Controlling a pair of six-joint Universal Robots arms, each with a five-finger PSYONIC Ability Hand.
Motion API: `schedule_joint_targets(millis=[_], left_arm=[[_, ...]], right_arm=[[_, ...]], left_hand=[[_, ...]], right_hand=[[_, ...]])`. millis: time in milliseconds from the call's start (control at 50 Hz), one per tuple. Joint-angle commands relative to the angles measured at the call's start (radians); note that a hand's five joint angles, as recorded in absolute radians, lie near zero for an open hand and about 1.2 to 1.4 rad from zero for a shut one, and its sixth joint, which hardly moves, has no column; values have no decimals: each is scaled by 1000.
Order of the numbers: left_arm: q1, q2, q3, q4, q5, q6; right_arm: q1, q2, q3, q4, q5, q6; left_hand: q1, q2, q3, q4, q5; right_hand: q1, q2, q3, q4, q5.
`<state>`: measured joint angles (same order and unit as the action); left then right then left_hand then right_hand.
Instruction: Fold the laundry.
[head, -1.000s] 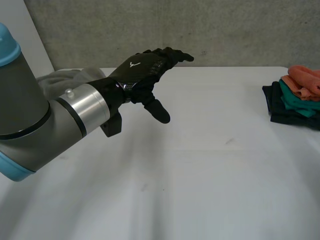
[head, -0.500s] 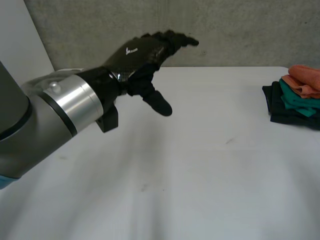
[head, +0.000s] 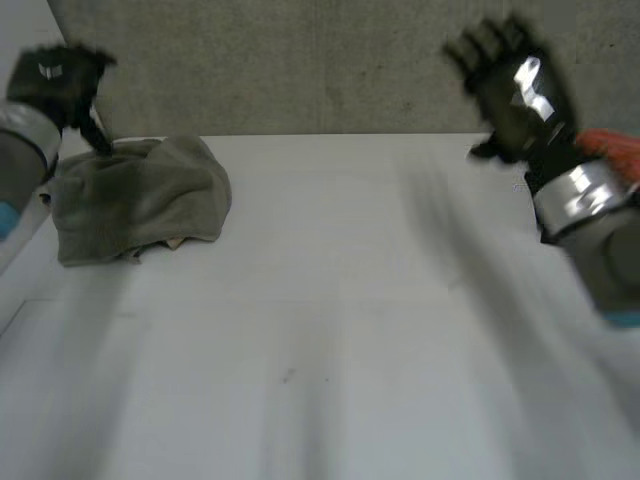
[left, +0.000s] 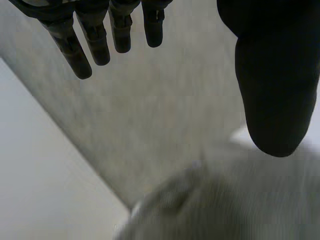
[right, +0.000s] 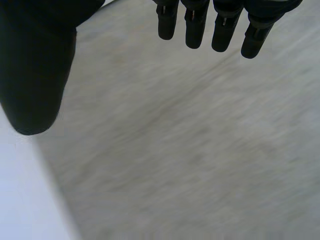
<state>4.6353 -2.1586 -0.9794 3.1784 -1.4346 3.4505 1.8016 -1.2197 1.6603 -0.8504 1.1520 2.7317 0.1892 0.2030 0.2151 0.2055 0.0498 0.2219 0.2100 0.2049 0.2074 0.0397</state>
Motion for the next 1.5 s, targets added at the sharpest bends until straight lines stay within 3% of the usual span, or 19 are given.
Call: schedule_joint_targets(millis=[20, 140, 220, 240, 300, 380, 480, 660, 820, 960, 1040, 1180, 1240, 1260, 1280, 1400, 1500], left_arm=[[71, -317, 105, 162, 63, 85], [91, -475, 199, 262, 74, 88], [99, -517, 234, 316, 72, 79], [97, -518, 238, 343, 66, 70], [92, -495, 228, 391, 36, 64], [76, -332, 125, 481, -49, 36], [30, -124, 36, 515, -35, -83], [-107, 170, 1, 382, -3, -260], [-309, 324, -11, 290, -27, -404], [-461, 313, -108, 239, -32, -412], [-561, 200, -224, 219, -26, -360], [-635, -39, -295, 167, -47, -245], [-636, -73, -279, 132, -69, -234], [-635, -78, -263, 108, -79, -237], [-633, -72, -256, 92, -82, -237], [-609, 57, -251, 0, -110, -243], [-584, 254, -373, -47, -139, -249]], right_arm=[[53, 103, 68, 100, 109, -144], [50, 143, 93, 94, 137, -139], [45, 151, 108, 87, 144, -121], [44, 152, 113, 80, 147, -118], [39, 151, 116, 77, 155, -119], [25, 143, 121, 76, 166, -113], [21, 129, 124, 76, 167, -110], [9, 100, 139, 76, 169, -109], [-36, 68, 139, 71, 176, -83], [-65, 51, 122, 80, 196, -15], [-71, 39, 110, 102, 221, 26], [-76, 31, 52, 258, 291, 72], [-73, 26, 33, 329, 296, 83], [-68, 17, 24, 376, 295, 83], [-64, 11, 21, 398, 293, 83], [-34, -53, 6, 528, 293, 82], [7, -133, -8, 735, 295, 77]], left_hand=[[-15, -28, -41, -31, -50], [77, 63, 51, 60, 41], [803, 789, 777, 787, 768], [1174, 1160, 1148, 1158, 1139], [1207, 1193, 1181, 1191, 1172], [1207, 1193, 1181, 1191, 1172], [1207, 1193, 1181, 1191, 1172], [1207, 1193, 1181, 1191, 1172], [1207, 1193, 1181, 1191, 1172], [1207, 1193, 1181, 1191, 1172], [1207, 1193, 1181, 1191, 1172], [1190, 1176, 1164, 1174, 1155], [684, 670, 658, 668, 649], [220, 206, 194, 203, 185], [32, 18, 6, 16, -3], [-15, -28, -41, -31, -50], [-15, -28, -41, -31, -50]], right_hand=[[-47, -36, -30, -33, -40], [-47, -36, -30, -33, -40], [-47, -36, -30, -33, -40], [-47, -36, -30, -33, -40], [-47, -36, -30, -33, -40], [-47, -36, -30, -33, -40], [-47, -36, -30, -33, -40], [-47, -36, -30, -33, -40], [-47, -36, -30, -33, -40], [-47, -36, -30, -33, -40], [-47, -36, -30, -33, -40], [-47, -36, -30, -33, -40], [-47, -36, -30, -33, -40], [-47, -36, -30, -33, -40], [-47, -36, -30, -33, -40], [-47, -36, -30, -33, -40], [-47, -36, -30, -33, -40]])
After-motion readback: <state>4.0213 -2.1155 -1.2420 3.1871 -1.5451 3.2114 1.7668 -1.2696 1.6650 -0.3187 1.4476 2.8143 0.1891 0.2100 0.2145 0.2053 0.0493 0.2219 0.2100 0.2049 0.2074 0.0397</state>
